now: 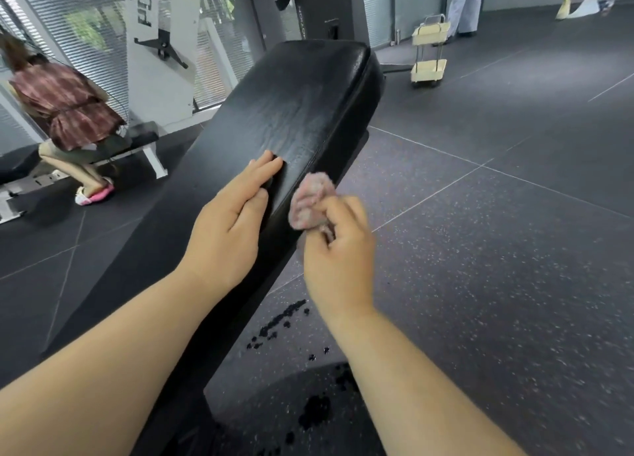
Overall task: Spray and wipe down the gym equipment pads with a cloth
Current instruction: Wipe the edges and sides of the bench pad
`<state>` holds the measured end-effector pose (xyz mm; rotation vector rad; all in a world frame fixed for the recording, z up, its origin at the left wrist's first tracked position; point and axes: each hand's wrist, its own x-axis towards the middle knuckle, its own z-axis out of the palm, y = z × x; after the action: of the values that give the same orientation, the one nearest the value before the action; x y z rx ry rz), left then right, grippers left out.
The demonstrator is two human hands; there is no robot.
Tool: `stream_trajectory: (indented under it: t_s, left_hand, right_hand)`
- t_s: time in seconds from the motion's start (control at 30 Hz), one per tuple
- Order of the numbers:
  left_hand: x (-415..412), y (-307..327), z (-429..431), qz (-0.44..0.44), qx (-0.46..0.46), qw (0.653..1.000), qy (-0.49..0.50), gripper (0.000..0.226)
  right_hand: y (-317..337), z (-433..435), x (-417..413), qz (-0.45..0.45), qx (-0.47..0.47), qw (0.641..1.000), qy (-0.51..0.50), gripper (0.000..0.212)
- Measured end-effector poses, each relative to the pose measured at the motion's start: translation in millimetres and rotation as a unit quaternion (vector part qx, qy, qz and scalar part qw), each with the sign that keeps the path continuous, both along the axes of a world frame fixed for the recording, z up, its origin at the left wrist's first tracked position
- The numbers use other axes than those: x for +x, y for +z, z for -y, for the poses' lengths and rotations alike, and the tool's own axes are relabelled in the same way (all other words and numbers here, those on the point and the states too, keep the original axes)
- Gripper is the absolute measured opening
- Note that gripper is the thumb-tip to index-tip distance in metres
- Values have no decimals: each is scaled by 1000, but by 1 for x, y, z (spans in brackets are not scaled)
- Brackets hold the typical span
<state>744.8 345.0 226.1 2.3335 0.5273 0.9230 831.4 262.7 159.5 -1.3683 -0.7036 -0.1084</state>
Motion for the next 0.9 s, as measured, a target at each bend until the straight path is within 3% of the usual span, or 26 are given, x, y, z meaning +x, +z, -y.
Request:
stream_trajectory:
  t_s: [0.1, 0.13, 0.23, 0.27, 0.4, 0.53, 0.7, 0.73, 0.8, 0.87, 0.9]
  left_hand:
    - [-3, -5, -2, 30, 2, 999, 9, 41]
    - [-7, -7, -3, 25, 5, 1000, 9, 42]
    - [-29, -18, -6, -34, 40, 998, 15, 45]
    - [-35, -21, -7, -48, 39, 998, 18, 45]
    - [-43, -25, -9, -14, -39, 999, 21, 37]
    - [-42, -24, -10, 25, -111, 993, -13, 38]
    - [-43, -26, -12, 29, -106, 994, -20, 36]
    - [-43, -28, -12, 20, -89, 996, -15, 36]
    - [-43, -31, -13, -2, -49, 999, -3, 38]
    - [-44, -33, -13, -16, -15, 1000, 15, 40]
    - [-44, -34, -13, -21, 1, 1000, 21, 42]
  right_hand:
    - [-19, 19, -31, 68, -54, 991, 100, 29]
    - [-15, 26, -23, 44, -39, 992, 108, 34]
    - [22, 26, 31, -97, 70, 993, -4, 34]
    - [37, 21, 47, -105, 89, 990, -44, 32]
    - [45, -8, 24, -2, 76, 993, -93, 30]
    - [9, -12, -10, 27, 73, 993, -91, 25]
    - [-32, 7, -67, 119, 5, 992, 35, 25]
    - [-27, 14, -61, 88, 32, 995, 41, 29]
    - [-4, 15, -19, -92, 105, 990, -25, 39]
    - [20, 5, 37, -253, 122, 955, -93, 32]
    - [29, -1, 54, -278, 115, 949, -90, 27]
